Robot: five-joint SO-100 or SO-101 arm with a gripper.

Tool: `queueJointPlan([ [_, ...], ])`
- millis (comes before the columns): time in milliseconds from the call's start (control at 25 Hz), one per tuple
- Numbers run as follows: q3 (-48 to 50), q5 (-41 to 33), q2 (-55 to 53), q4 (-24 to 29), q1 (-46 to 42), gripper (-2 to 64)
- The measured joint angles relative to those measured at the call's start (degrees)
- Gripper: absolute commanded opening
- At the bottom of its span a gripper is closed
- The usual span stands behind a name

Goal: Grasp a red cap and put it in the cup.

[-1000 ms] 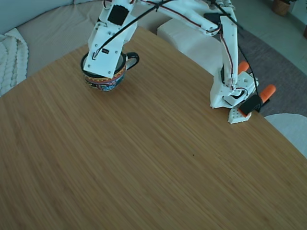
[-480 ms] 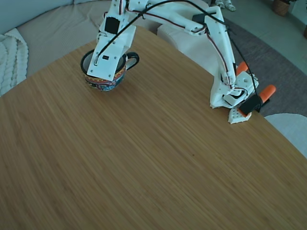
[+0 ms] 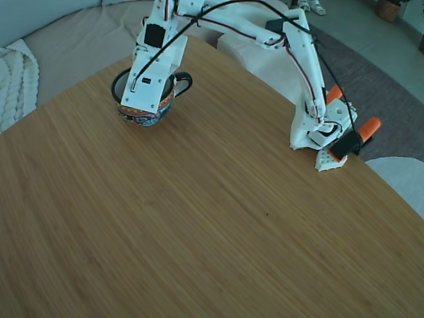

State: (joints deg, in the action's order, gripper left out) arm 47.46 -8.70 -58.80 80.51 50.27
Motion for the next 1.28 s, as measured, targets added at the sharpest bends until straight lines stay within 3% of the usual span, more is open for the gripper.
queueJointPlan([
  [80, -1.8, 2.3, 0.0, 0.4, 0.0, 50.7],
  [160, -3.6, 2.5, 0.0, 1.7, 0.0, 53.9],
  [720, -17.3, 1.5, 0.0, 13.5, -8.0, 54.1],
  [1080, -20.9, 1.5, -0.4, 13.7, -16.3, 54.1],
  [1280, -20.9, 1.5, -5.9, 13.7, -20.5, 54.1],
])
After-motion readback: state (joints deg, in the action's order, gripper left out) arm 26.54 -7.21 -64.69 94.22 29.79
